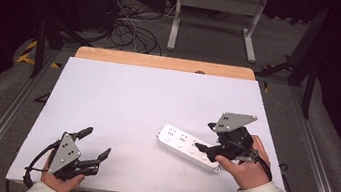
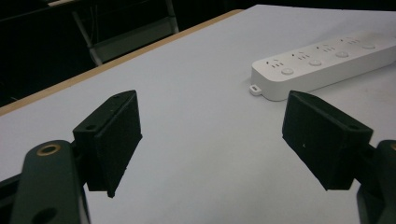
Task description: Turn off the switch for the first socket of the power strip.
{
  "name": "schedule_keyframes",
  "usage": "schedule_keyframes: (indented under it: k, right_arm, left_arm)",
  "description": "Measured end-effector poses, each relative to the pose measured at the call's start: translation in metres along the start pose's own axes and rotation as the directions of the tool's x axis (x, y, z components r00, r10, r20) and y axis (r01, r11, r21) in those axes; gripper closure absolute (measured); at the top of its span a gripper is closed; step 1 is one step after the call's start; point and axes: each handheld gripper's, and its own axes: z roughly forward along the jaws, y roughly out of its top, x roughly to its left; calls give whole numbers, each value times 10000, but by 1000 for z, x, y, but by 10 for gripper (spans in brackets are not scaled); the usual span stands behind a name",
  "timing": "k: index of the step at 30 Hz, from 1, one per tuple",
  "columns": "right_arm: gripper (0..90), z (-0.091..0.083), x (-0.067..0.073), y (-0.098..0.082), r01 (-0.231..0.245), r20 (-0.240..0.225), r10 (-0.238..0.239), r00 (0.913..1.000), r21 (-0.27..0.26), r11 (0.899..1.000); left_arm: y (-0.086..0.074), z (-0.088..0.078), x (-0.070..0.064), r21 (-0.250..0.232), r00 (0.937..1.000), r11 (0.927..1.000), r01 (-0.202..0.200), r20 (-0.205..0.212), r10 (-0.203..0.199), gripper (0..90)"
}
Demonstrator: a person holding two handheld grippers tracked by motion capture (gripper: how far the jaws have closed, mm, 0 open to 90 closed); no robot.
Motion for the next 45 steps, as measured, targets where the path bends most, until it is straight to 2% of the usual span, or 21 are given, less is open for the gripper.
schedule_keyframes:
  k: [4,7,10,17,21,22,24,26,29,33,34,38,45]
  right_arm:
    - [247,-4,-1,-7,-240,64,245,9997,-615,9978]
    - [236,-7,-4,-16,-608,-33,608,9981,-1230,9905]
    - [237,-9,-6,-21,-846,-121,837,9964,-1470,9855]
    - [225,-13,-10,-41,-1312,-581,1207,9910,-2390,9621]
    - [221,-14,-11,-55,-1438,-630,1308,9894,-3028,9421]
    - [221,-13,-10,-60,-1434,-637,1296,9895,-3285,9336]
    - [217,-13,-9,-67,-1367,-491,1276,9906,-3578,9238]
    - [206,-12,-9,-73,-1465,-450,1397,9892,-3638,9199]
    - [179,-10,-11,-84,-1866,-563,1787,9823,-3791,9063]
    - [152,-8,-12,-96,-2110,-696,2000,9773,-3992,8922]
    - [143,-7,-12,-98,-2126,-730,2003,9770,-4022,8905]
    - [123,-3,-11,-109,-2108,-687,2004,9773,-4105,8872]
    - [112,3,-9,-125,-2153,-605,2084,9762,-3892,8956]
  left_arm:
    - [0,-1,0,21,10000,10000,-11,3,11,200]
    - [0,-1,0,32,10000,10000,-29,-14,30,200]
    - [0,-1,0,31,10000,10000,47,-13,-46,200]
    - [0,-2,0,31,10000,10000,38,-42,-38,200]
    - [0,-2,0,20,10000,10000,78,-21,-78,200]
    - [0,-2,0,17,10000,10000,97,-13,-97,200]
    - [0,-3,0,4,9999,9999,108,-16,-108,200]
    - [0,-3,0,-2,9999,9999,116,0,-116,200]
    - [0,-4,-1,12,9999,10000,97,27,-97,200]
    - [0,-5,-1,50,10000,10000,83,29,-83,200]
    - [0,-6,-1,57,10000,10000,-10,-3,10,200]
    - [-1,-9,-1,26,10000,10000,81,11,-81,199]
    - [-2,-12,0,112,9999,9999,-99,62,98,198]
